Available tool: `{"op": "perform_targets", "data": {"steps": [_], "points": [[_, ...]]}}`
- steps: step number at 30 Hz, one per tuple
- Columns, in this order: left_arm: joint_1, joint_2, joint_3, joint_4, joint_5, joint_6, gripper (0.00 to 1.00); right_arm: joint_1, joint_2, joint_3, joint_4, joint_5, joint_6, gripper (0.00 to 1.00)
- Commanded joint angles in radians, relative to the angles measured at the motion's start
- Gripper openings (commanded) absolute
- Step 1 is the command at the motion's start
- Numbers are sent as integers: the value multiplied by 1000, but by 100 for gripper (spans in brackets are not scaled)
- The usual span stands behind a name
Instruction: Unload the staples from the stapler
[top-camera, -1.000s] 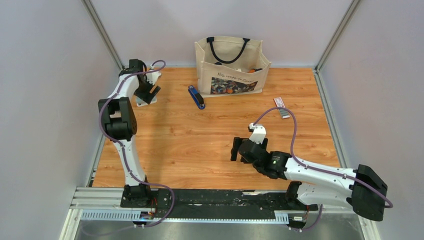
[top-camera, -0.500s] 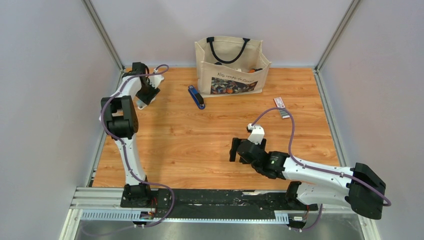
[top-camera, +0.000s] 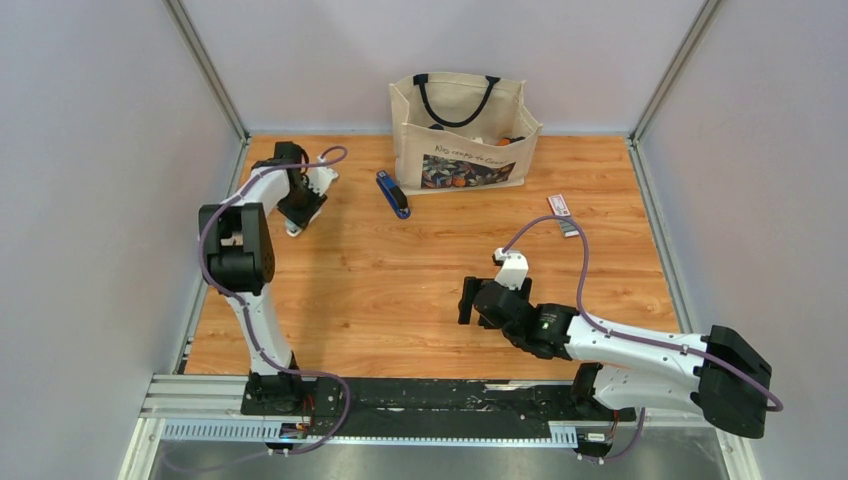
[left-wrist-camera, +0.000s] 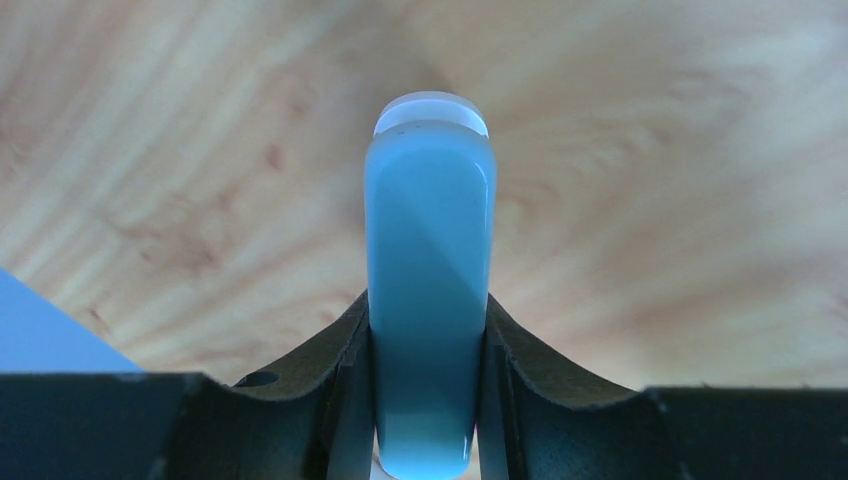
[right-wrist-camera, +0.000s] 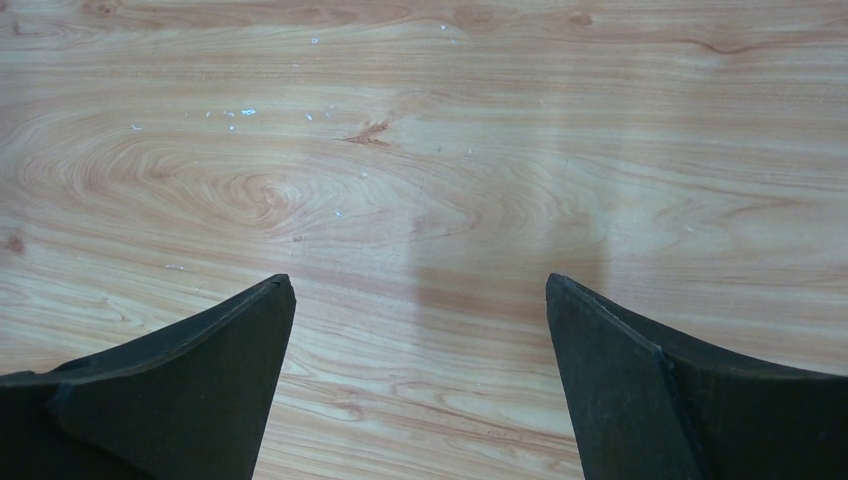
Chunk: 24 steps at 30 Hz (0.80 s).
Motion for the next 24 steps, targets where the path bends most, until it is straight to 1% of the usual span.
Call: {"op": "perform_targets", "data": {"steps": [1, 2, 6, 10, 13, 17, 18, 19, 21, 24], "points": [[-43, -258, -136, -35, 54, -118, 36, 12, -34, 9, 12, 51, 0, 100], [-69, -299, -190, -45, 63, -145, 36, 14, -40, 9, 7, 54, -3, 100], [-115, -477, -362, -84, 92, -243, 38, 22, -54, 6, -20, 63, -6, 100], [-182, -614, -481, -123, 136, -305, 41, 26, -73, -1, -43, 63, 8, 100], [-270, -678, -546, -128, 141, -349, 41, 29, -81, 3, -72, 66, 20, 100], [-353, -706, -618, -85, 133, -452, 44, 34, -57, 38, -126, 66, 46, 100], [-369, -698, -614, -78, 129, -477, 44, 39, -52, 46, -134, 68, 51, 100], [-376, -686, -612, -69, 118, -506, 44, 40, -41, 54, -139, 66, 58, 100], [-377, -657, -604, -57, 152, -573, 44, 45, -18, 69, -142, 68, 72, 100], [-385, -591, -577, -40, 147, -681, 47, 63, 58, 119, -152, 64, 75, 100]]}}
